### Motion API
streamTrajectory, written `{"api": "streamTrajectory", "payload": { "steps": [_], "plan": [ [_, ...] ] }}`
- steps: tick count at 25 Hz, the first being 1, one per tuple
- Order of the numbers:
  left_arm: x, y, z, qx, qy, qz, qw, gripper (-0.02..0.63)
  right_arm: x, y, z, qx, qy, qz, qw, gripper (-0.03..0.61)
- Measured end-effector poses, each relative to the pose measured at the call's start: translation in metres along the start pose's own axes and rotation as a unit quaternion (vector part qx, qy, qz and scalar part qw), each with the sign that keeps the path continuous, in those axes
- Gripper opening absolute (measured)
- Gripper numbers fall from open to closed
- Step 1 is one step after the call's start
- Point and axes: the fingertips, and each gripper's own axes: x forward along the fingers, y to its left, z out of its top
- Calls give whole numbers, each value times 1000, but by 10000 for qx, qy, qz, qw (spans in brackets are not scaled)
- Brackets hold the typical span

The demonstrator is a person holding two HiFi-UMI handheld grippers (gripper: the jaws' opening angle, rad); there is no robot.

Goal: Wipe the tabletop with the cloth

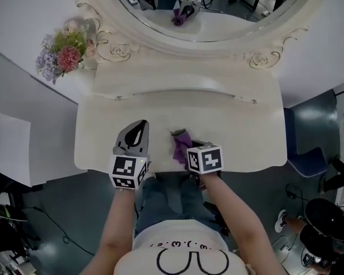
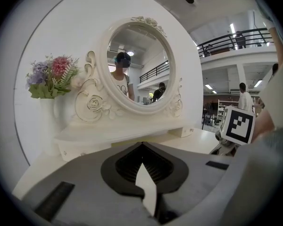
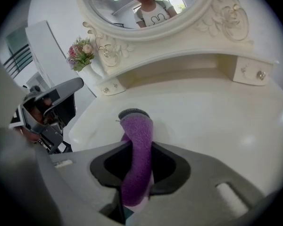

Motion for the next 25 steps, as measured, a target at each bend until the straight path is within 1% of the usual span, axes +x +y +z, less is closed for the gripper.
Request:
{"api": "streamTrajectory", "payload": {
  "steps": [4, 9, 14, 18, 25],
  "plan": [
    [13, -20, -1, 14, 18, -117, 9999, -3, -16, -26, -6, -10, -45, -111, 9999, 100],
    [29, -47, 0, 29, 29, -267, 9996, -3, -38, -61, -11, -306, -118, -425, 9986, 105],
    [45, -78, 1, 69, 35, -444, 9990, -3, -62, -103, -19, -246, -179, -700, 9971, 114],
    [55, -101, 2, 117, 71, -586, 9982, -3, -81, -134, -25, -339, -241, -923, 9949, 140],
    [69, -128, 4, 247, 109, -752, 9968, -3, -105, -179, -31, -374, -273, -1147, 9923, 140]
  ]
}}
